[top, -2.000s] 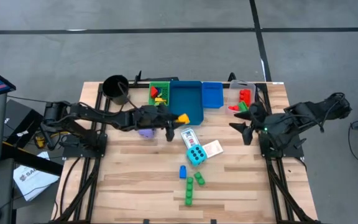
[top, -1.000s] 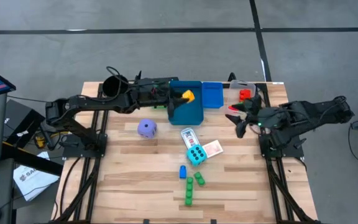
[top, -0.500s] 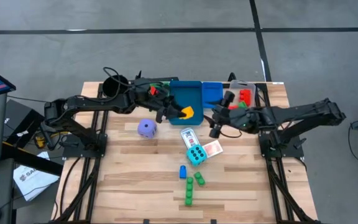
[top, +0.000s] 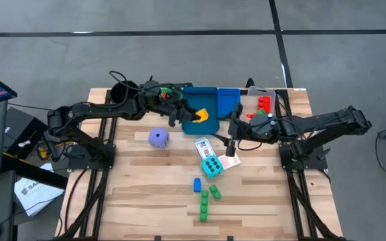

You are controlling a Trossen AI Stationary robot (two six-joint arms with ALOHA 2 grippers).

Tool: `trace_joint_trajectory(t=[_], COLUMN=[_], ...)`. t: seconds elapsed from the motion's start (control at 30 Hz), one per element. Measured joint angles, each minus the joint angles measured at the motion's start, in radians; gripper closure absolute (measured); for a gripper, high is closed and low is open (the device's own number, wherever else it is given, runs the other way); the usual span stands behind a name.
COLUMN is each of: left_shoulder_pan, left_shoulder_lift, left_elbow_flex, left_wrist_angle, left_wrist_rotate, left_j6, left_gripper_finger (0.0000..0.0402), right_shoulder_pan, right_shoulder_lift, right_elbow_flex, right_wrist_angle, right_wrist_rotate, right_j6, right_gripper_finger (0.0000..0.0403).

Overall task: Pick & Place Toys
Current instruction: Put the large yellow game piece into the transparent bin

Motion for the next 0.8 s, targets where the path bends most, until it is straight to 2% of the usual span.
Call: trace_joint_trajectory(t=[0.33,0.47,0.8], left_shoulder_pan=[-0.043,-0.059,-0.070], left_shoulder_lift=[0.001,0.002,0.002], left_elbow_flex=[-0.001,-0.002,-0.002], left_wrist_angle=[0.016,0.016,0.021], left_wrist_rotate=[-0.007,-0.032,-0.054], left_j6=[-0.027,-0.030,-0.028], left_gripper_finger=[0.0270,0.0270,0.0270], right_shoulder_pan=[-0.024,-0.027,-0.026], right_shoulder_lift=[0.041,0.064,0.064], right_elbow_flex=[0.002,0.000,0.000], right_wrist_angle=[0.019,0.038,0.066], right_wrist_rotate=[-0.006,-0.042,-0.061], right_j6=[-0.016,-0.019,-0.031], right_gripper_finger=[0.0163,0.0163,0.0163])
